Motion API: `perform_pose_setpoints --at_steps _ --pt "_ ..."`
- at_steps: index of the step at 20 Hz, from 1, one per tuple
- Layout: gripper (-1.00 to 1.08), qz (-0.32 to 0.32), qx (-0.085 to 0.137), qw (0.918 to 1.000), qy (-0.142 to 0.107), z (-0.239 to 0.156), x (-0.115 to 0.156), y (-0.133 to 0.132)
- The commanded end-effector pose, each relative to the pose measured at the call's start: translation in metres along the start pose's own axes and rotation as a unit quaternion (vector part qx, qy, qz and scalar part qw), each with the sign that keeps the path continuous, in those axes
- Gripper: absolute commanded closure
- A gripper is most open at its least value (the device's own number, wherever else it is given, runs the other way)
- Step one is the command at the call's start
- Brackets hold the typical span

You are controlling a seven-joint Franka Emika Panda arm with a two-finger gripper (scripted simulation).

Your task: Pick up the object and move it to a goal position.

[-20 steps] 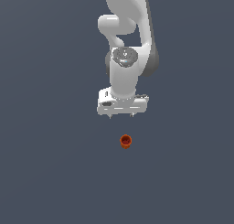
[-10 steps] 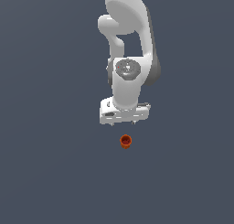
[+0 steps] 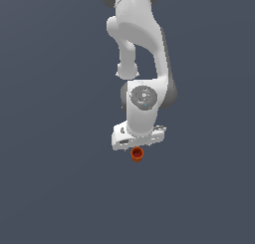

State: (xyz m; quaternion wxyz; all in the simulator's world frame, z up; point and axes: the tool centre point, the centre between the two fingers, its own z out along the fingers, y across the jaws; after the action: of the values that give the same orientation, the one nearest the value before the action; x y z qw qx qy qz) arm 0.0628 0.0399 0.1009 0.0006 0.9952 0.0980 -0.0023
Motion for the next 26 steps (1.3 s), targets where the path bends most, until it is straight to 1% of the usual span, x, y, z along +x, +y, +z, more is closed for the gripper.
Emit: perform_pose_setpoints --at_steps 1,6,11,20,26 --pt "-0.92 -0.006 0.0 1.0 0.001 0.006 0.006 -0.001" --pt "-0.92 -0.011 0.0 0.9999 0.002 0.012 0.011 -0.002" --pt "-0.92 -0.01 0.0 0.9999 0.002 0.016 0.01 -0.002" --pt "-0.92 -0.011 0.0 0.9999 0.002 0.057 0.01 -0.002" --pt "-0.92 -0.011 0.0 0.9999 0.002 0.063 0.011 -0.002"
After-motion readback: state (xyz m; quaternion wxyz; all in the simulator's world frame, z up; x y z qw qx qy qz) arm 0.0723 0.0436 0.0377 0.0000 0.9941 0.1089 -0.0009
